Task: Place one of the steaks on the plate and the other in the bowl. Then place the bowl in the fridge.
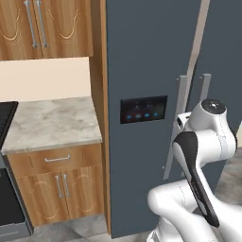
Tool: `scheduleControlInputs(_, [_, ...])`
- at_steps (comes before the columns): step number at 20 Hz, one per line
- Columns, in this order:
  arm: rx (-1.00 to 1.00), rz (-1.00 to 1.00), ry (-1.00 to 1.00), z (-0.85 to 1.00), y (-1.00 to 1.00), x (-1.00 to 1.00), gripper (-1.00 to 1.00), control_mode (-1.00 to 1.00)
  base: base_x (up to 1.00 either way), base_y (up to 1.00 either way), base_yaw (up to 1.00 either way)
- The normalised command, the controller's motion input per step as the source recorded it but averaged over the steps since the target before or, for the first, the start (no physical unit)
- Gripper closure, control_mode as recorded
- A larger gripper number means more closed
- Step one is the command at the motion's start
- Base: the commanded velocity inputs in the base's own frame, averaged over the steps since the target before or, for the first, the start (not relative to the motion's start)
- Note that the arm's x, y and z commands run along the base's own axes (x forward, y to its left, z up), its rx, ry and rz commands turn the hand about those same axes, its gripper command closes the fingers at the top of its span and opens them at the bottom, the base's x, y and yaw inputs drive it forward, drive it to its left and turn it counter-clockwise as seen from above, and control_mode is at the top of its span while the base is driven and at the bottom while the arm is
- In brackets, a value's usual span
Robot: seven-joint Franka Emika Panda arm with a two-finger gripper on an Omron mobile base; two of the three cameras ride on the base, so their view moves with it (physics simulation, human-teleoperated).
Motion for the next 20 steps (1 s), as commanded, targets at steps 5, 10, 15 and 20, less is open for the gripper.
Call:
scheduleControlInputs(5, [0.0,0.0,0.0,0.0,0.0,0.0,-1.0,1.0,-0.04,-0.39,-0.05])
scheduleControlInputs(10, [0.0,0.0,0.0,0.0,0.0,0.0,-1.0,1.0,-0.06,-0.25,-0.04])
scheduleControlInputs(15, [0.0,0.0,0.0,0.0,0.0,0.0,-1.0,1.0,-0.31,-0.01,-0.02])
scheduleControlInputs(20, [0.0,0.0,0.0,0.0,0.0,0.0,-1.0,1.0,-0.2,0.0,-0.04])
